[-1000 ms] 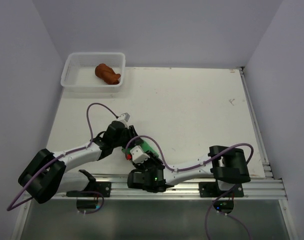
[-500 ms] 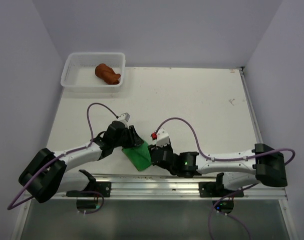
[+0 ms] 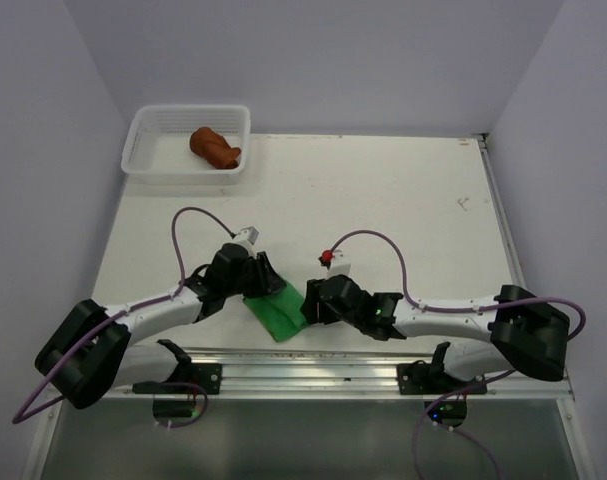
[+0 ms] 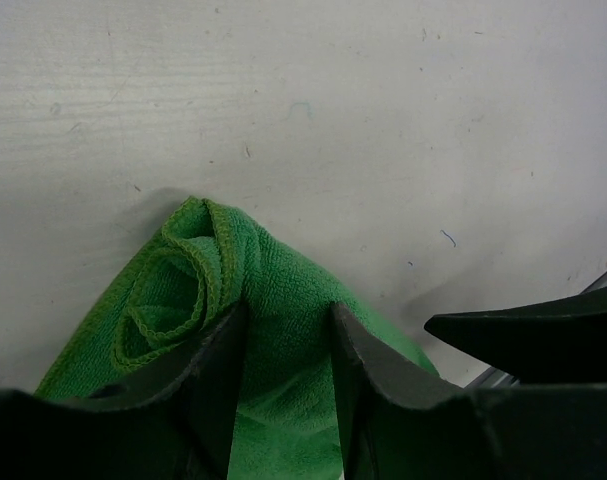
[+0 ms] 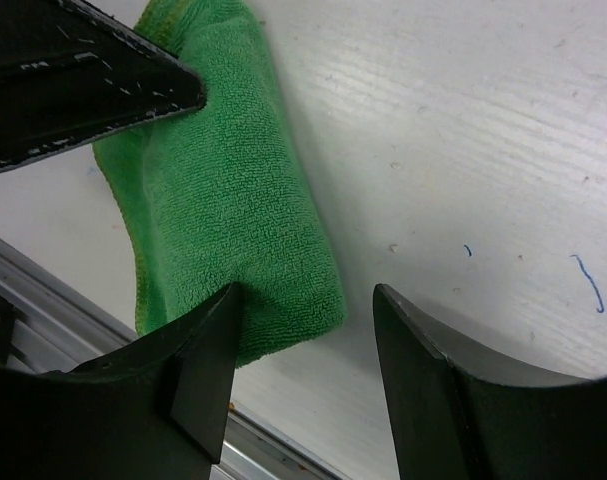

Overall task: Roll the towels
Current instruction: Roll the towel

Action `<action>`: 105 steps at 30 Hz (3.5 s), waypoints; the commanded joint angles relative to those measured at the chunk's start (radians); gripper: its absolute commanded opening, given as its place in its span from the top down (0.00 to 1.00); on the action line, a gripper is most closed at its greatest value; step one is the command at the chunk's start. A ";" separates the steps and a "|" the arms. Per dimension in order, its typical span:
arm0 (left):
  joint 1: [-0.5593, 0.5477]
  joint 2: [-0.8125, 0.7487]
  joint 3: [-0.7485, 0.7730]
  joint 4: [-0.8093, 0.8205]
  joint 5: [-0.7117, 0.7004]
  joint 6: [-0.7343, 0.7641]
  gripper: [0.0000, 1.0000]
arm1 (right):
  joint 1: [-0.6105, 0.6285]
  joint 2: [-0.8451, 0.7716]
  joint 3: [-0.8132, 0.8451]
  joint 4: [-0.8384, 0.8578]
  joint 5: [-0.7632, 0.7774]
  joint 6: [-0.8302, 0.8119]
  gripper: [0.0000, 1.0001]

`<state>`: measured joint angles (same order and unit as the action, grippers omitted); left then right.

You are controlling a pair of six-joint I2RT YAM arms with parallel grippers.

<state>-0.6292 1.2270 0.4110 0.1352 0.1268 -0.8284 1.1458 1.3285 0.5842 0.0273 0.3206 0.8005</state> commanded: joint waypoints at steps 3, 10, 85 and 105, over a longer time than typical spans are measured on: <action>-0.010 -0.003 -0.037 -0.103 -0.015 -0.003 0.57 | -0.009 0.034 -0.037 0.121 -0.084 0.068 0.42; -0.010 -0.023 -0.057 -0.103 -0.029 -0.011 0.57 | -0.009 -0.006 -0.012 0.079 -0.068 0.054 0.41; 0.029 0.060 0.258 -0.217 0.019 0.072 0.53 | 0.394 0.553 0.518 -0.444 0.816 -0.227 0.78; 0.025 -0.192 0.120 -0.261 0.129 0.026 0.53 | 0.447 0.730 0.681 -0.616 0.756 -0.126 0.70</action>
<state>-0.6044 1.0649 0.5541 -0.1207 0.1974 -0.7933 1.5875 2.0193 1.2415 -0.5503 1.1240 0.6178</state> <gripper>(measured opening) 0.468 0.342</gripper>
